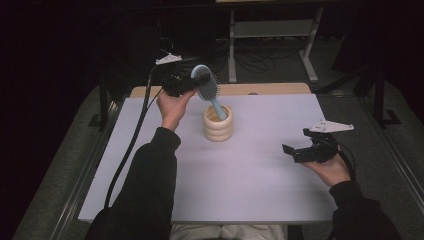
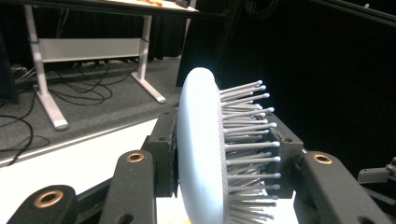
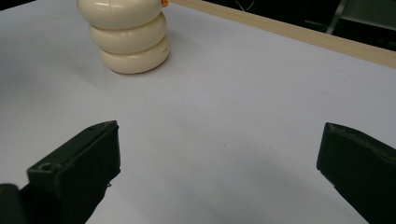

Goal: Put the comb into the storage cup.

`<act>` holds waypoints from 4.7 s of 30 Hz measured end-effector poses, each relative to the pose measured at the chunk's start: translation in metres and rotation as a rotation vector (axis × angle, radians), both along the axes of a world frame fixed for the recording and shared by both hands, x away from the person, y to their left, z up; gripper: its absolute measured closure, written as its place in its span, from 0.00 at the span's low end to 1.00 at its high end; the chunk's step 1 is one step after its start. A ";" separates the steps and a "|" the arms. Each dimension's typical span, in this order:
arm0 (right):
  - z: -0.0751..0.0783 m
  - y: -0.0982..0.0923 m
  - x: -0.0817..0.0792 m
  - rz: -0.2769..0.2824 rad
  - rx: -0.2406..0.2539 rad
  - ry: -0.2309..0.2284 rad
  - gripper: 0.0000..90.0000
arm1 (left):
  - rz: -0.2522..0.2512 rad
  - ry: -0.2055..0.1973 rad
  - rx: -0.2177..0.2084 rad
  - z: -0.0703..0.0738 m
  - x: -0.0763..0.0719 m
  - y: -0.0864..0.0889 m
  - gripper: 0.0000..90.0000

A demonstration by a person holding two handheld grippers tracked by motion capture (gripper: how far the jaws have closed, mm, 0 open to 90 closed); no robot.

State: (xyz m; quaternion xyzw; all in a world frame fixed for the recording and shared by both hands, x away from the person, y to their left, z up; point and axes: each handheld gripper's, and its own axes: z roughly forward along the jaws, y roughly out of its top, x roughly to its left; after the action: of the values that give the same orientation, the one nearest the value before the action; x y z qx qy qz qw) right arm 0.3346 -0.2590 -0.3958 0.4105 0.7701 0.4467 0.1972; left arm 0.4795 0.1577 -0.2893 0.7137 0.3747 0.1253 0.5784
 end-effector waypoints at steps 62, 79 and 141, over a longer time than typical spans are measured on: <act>-0.008 0.008 0.004 0.047 -0.024 0.029 0.00 | 0.032 0.029 0.053 -0.039 -0.015 0.036 0.00; -0.007 0.009 0.002 0.056 -0.025 0.021 0.00 | -0.035 -0.066 0.102 -0.029 -0.036 0.058 0.00; -0.011 0.005 -0.007 0.072 -0.068 0.032 0.00 | 0.080 -0.088 0.035 -0.059 -0.094 0.161 0.00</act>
State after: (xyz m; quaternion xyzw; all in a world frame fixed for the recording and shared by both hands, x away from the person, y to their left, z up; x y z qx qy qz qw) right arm 0.3279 -0.2543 -0.4064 0.3825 0.8021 0.4206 0.1826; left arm 0.3850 0.3188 -0.3485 0.7017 0.3749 0.1863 0.5765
